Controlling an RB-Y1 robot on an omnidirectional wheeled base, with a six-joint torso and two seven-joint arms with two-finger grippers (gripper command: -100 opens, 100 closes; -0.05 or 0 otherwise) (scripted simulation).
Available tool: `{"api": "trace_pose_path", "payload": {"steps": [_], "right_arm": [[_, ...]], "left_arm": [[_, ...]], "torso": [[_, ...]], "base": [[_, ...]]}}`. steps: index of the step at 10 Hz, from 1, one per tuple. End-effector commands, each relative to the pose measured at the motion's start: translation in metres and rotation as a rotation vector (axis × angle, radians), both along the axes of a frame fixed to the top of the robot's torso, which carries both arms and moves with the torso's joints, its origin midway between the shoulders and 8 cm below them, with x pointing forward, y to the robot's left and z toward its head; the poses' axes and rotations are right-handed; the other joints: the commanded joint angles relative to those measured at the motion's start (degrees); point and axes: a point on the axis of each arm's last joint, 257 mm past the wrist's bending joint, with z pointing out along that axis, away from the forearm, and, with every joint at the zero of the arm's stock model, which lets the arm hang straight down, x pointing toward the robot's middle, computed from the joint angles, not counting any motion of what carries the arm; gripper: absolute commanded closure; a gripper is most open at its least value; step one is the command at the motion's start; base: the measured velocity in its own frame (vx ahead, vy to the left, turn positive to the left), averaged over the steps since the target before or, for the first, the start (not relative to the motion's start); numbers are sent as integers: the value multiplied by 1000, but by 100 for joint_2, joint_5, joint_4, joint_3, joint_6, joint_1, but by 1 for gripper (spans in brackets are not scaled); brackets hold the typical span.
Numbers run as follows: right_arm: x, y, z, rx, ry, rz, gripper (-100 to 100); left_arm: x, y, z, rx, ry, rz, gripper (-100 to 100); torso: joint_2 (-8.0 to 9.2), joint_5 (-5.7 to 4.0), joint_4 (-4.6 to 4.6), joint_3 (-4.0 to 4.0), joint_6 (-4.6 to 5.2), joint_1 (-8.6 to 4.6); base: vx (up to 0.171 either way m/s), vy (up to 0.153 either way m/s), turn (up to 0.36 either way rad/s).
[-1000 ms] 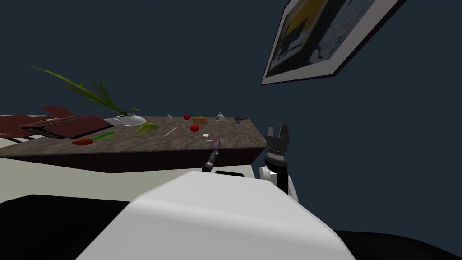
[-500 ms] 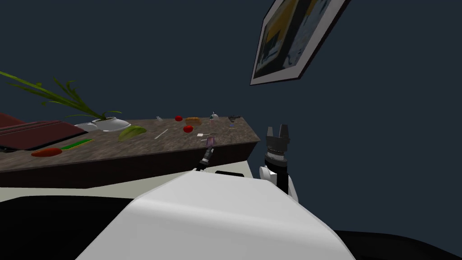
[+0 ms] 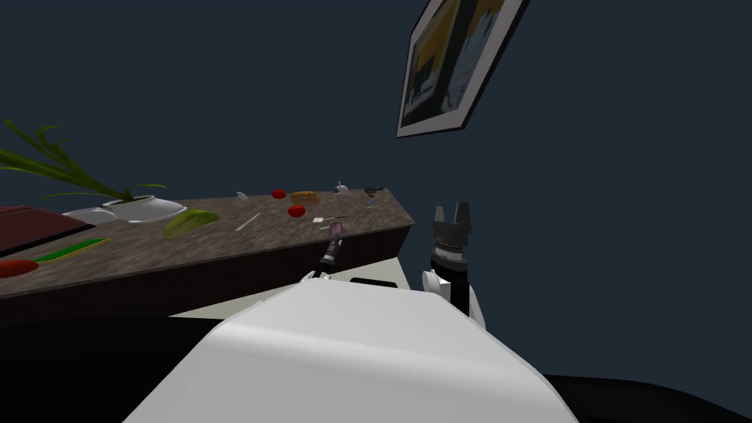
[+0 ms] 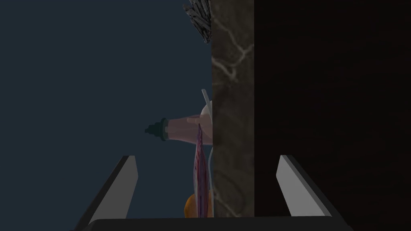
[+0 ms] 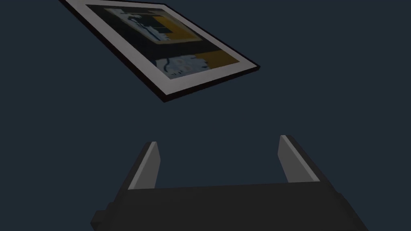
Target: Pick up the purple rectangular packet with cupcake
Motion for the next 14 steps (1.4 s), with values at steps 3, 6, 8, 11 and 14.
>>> {"api": "trace_pose_path", "payload": {"steps": [3, 6, 8, 11, 14], "right_arm": [[0, 0, 0, 0, 0, 0, 0], [0, 0, 0, 0, 0, 0, 0], [0, 0, 0, 0, 0, 0, 0], [0, 0, 0, 0, 0, 0, 0], [0, 0, 0, 0, 0, 0, 0]], "left_arm": [[9, 39, 6, -2, -9, 63, -100], [13, 53, 7, -3, -14, 86, 100], [10, 54, 0, -2, 7, 90, 100], [9, 53, -1, -2, 8, 89, 0], [-2, 16, -9, 2, 22, 28, 100]], "torso": [[-19, 3, -4, -10, -5, 11], [-13, 2, 0, -5, -2, 8], [16, -29, 33, 26, -12, -15], [26, -30, 41, 35, -7, -16], [34, -48, 59, 49, -23, -13]], "base": [[-37, -47, -100], [-49, -39, -146], [0, -1, -6], [0, 0, 0], [40, 30, 141]]}}
